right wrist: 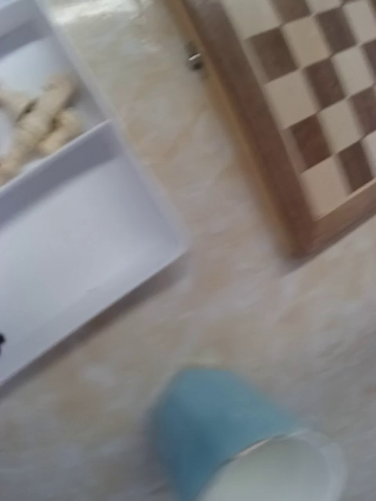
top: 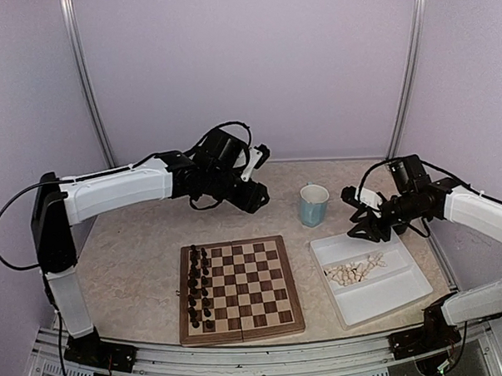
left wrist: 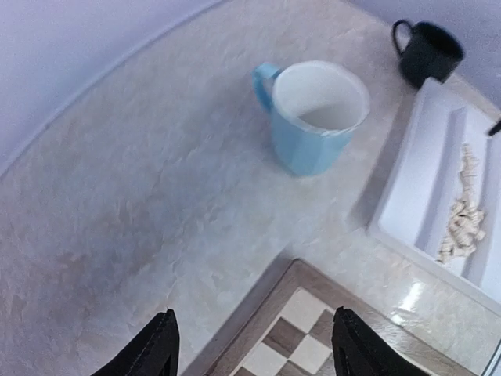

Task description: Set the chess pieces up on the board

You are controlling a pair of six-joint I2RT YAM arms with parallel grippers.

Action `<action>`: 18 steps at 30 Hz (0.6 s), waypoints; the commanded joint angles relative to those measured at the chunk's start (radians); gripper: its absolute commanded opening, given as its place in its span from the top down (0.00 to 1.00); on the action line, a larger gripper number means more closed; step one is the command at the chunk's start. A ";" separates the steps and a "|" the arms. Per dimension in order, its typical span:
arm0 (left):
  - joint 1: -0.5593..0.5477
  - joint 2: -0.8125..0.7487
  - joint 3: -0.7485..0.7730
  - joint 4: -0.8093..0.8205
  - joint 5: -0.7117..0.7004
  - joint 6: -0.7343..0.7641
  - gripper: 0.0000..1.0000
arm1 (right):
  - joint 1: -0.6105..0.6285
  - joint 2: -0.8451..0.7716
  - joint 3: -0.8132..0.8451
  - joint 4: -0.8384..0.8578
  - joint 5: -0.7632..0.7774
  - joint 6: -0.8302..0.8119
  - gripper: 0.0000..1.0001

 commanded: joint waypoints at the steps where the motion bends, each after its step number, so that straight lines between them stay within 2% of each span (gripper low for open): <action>1: -0.141 -0.180 -0.121 0.233 -0.145 0.121 0.33 | -0.084 -0.003 0.036 -0.216 0.056 -0.049 0.58; 3: -0.192 -0.199 -0.149 0.239 -0.160 0.127 0.33 | -0.133 -0.013 0.028 -0.271 0.070 -0.097 0.61; 8: -0.294 -0.270 -0.309 0.333 -0.173 0.120 0.33 | -0.168 0.000 -0.002 -0.338 0.105 -0.133 0.60; 12: -0.300 -0.314 -0.411 0.411 -0.109 0.052 0.32 | -0.168 0.056 -0.016 -0.316 0.081 -0.134 0.53; 14: -0.301 -0.313 -0.414 0.409 -0.109 0.025 0.32 | -0.168 0.104 -0.012 -0.303 0.055 -0.122 0.51; 18: -0.307 -0.310 -0.418 0.412 -0.103 -0.001 0.32 | -0.171 0.271 0.032 -0.332 0.002 -0.112 0.55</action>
